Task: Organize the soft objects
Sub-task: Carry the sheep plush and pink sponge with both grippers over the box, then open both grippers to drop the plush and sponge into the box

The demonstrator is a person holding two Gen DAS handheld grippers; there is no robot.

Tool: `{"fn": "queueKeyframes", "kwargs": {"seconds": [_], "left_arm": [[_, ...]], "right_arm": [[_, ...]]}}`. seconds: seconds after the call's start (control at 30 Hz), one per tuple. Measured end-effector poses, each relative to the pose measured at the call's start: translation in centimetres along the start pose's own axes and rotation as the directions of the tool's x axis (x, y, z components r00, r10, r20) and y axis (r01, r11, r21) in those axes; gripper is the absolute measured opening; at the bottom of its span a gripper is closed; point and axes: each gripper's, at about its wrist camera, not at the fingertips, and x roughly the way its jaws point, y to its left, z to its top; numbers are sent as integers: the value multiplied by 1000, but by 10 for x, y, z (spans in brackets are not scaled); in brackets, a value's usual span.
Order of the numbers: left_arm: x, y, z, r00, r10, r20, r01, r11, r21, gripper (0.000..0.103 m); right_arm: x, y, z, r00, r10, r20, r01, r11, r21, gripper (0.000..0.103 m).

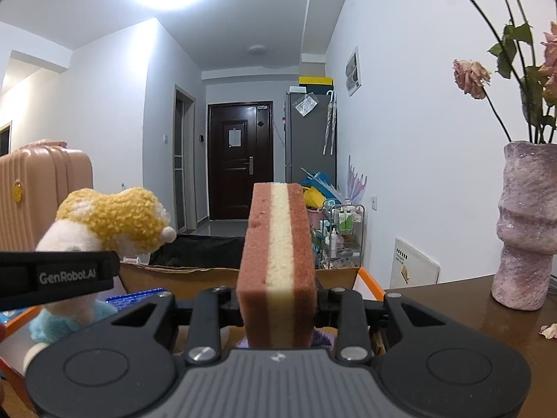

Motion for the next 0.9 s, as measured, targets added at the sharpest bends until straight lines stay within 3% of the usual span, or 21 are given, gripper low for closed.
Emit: {"fn": "queueKeyframes", "kwargs": {"seconds": [0.23, 0.3, 0.37, 0.47, 0.53, 0.63, 0.9], "left_arm": [[-1, -1, -2, 1000, 5, -7, -5, 1000, 7, 60], [-2, 1, -2, 1000, 11, -3, -11, 1000, 2, 68], [-5, 3, -2, 1000, 25, 8, -25, 1000, -8, 87], [-12, 7, -1, 998, 45, 35, -45, 999, -21, 102], [-16, 8, -1, 996, 68, 52, -67, 997, -27, 103], [-18, 9, -1, 995, 83, 52, -82, 996, -33, 103], [-20, 10, 1, 995, 85, 54, -83, 996, -35, 103]], "right_arm": [[8, -1, -1, 999, 16, -39, -17, 1000, -16, 31], [10, 0, -2, 998, 18, -58, -19, 1000, -20, 32], [11, -1, -4, 997, 21, -75, -22, 1000, -20, 36], [11, -3, -5, 995, 20, -93, -21, 1000, -7, 58], [8, -5, -5, 996, 16, -87, -15, 1000, 6, 85], [2, -7, -6, 998, 13, -55, -12, 1000, 16, 103], [-3, -8, -5, 999, 10, -39, -10, 1000, 16, 103]]}}
